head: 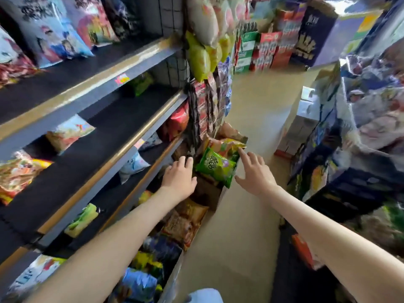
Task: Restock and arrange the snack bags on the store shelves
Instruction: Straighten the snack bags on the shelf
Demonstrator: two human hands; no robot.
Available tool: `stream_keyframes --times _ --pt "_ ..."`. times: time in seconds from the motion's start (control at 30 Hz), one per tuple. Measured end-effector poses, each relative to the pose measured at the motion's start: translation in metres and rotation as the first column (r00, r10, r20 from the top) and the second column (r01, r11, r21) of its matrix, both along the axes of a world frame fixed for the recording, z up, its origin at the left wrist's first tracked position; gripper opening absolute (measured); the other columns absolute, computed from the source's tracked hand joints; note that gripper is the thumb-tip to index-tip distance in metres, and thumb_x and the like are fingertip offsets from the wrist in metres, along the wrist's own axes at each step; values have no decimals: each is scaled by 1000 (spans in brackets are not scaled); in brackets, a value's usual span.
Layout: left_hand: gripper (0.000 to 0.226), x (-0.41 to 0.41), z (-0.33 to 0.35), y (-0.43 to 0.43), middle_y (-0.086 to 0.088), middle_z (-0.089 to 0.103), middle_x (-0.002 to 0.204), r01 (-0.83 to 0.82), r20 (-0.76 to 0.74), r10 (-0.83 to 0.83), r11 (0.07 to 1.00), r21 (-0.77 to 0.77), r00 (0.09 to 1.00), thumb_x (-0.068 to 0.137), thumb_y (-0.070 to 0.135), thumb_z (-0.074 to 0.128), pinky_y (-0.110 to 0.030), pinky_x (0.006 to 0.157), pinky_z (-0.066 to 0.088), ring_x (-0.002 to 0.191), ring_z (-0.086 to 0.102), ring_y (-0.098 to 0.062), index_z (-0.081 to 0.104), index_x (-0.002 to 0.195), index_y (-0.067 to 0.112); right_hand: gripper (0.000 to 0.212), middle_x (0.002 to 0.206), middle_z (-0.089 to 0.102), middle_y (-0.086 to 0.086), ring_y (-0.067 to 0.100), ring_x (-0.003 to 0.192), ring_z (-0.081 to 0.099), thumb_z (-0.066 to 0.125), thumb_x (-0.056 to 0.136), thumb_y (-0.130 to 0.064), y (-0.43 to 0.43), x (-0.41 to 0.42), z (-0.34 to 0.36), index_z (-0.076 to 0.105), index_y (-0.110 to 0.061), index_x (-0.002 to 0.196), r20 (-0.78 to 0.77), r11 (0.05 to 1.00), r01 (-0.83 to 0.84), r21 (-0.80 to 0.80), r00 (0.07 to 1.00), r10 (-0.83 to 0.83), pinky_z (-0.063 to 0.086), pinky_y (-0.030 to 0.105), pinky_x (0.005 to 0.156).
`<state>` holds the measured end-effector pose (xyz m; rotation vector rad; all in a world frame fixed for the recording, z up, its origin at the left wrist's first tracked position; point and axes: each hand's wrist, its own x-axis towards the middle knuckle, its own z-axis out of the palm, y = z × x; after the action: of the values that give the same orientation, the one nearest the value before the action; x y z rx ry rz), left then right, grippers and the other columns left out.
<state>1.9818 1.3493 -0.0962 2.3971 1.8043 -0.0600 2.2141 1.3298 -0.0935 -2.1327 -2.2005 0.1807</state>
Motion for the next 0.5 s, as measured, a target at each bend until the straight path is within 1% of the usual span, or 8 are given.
stream_keyframes --times 0.1,0.2,0.3,0.4,0.47,0.5 --pt "63 29 -31 67 -13 26 149 -35 8 36 998 -45 999 97 37 44 -41 104 35 133 35 -31 19 148 10 88 149 27 12 35 130 33 55 89 -45 73 27 -32 -3 -25 152 17 999 -42 -36 999 42 40 44 100" --pt "63 57 -66 137 -12 25 150 -46 21 49 992 -115 999 98 36 44 -40 101 38 133 34 -30 17 148 9 90 152 22 13 35 132 32 55 88 -47 146 49 -72 -6 -26 152 36 992 -84 -98 995 88 39 44 101" --pt "63 76 -93 197 -12 23 152 -84 9 87 982 -170 996 98 33 44 -40 104 35 135 33 -30 16 149 9 93 157 12 11 34 137 27 56 88 -47 209 68 -113 -11 -30 151 49 968 -150 -202 985 163 37 44 104" --pt "63 82 -120 243 -13 24 152 -168 -31 165 971 -171 986 98 32 43 -39 105 35 135 34 -29 16 149 8 95 159 5 12 33 141 21 55 88 -49 261 81 -148 -15 -31 149 88 939 -221 -263 964 251 32 43 107" --pt "62 83 -139 263 -14 23 153 -240 -51 234 952 -193 971 99 32 41 -39 105 35 134 35 -29 14 150 8 97 159 8 15 35 141 22 57 86 -50 285 83 -176 -12 -31 150 103 915 -276 -294 943 317 32 46 107" --pt "62 84 -150 270 -13 22 153 -276 -73 267 942 -190 961 99 32 41 -39 104 35 134 35 -29 14 150 8 99 157 14 18 37 139 26 61 83 -49 297 82 -191 -8 -31 151 100 909 -304 -285 934 344 34 48 105"
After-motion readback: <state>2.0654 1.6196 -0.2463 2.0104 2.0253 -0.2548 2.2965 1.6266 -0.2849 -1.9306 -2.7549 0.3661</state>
